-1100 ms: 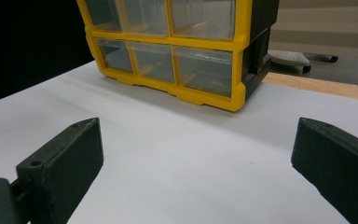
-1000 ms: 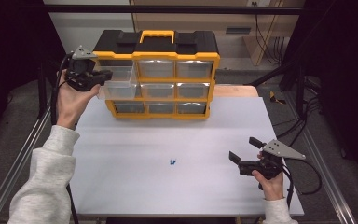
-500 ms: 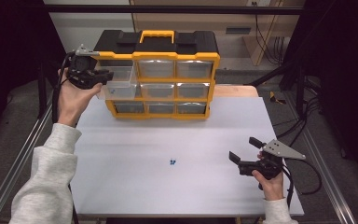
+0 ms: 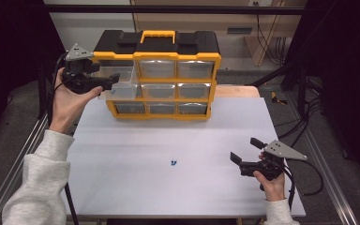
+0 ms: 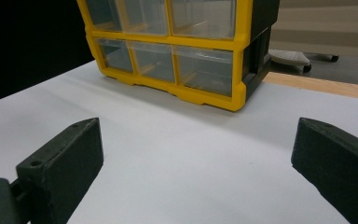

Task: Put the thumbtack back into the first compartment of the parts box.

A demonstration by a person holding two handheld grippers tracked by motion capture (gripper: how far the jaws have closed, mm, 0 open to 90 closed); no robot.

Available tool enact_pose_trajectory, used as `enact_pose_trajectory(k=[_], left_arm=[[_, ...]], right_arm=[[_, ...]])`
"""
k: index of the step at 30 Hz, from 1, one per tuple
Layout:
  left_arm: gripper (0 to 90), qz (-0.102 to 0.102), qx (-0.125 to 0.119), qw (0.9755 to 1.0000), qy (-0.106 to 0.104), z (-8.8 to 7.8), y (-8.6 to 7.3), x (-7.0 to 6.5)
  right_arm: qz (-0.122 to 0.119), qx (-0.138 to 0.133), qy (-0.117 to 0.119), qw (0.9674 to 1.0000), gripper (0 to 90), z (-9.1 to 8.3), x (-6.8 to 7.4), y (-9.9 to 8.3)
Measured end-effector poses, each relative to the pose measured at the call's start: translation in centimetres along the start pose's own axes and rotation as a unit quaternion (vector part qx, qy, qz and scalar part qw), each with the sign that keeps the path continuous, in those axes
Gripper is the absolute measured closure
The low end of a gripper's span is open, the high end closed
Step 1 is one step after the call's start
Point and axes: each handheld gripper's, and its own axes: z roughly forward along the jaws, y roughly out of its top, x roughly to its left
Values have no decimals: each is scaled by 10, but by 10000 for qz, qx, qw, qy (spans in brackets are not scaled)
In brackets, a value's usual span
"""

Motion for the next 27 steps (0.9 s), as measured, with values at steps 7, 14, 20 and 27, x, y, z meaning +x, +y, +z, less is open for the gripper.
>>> enact_pose_trajectory(k=[7,14,20,27], left_arm=[[99,-77,-325,9992,-204,-15,-2,-11],[73,66,-501,9978,-439,-29,-10,-24],[70,190,-558,9967,-565,-35,-22,-37],[70,180,-678,9951,-696,-39,-41,-50]], right_arm=[[21,-12,4,10000,25,-1,0,0],[-12,4,-1,10000,25,-1,0,0],[2,7,-2,10000,24,0,0,0],[2,13,-13,10000,25,-1,1,0]])
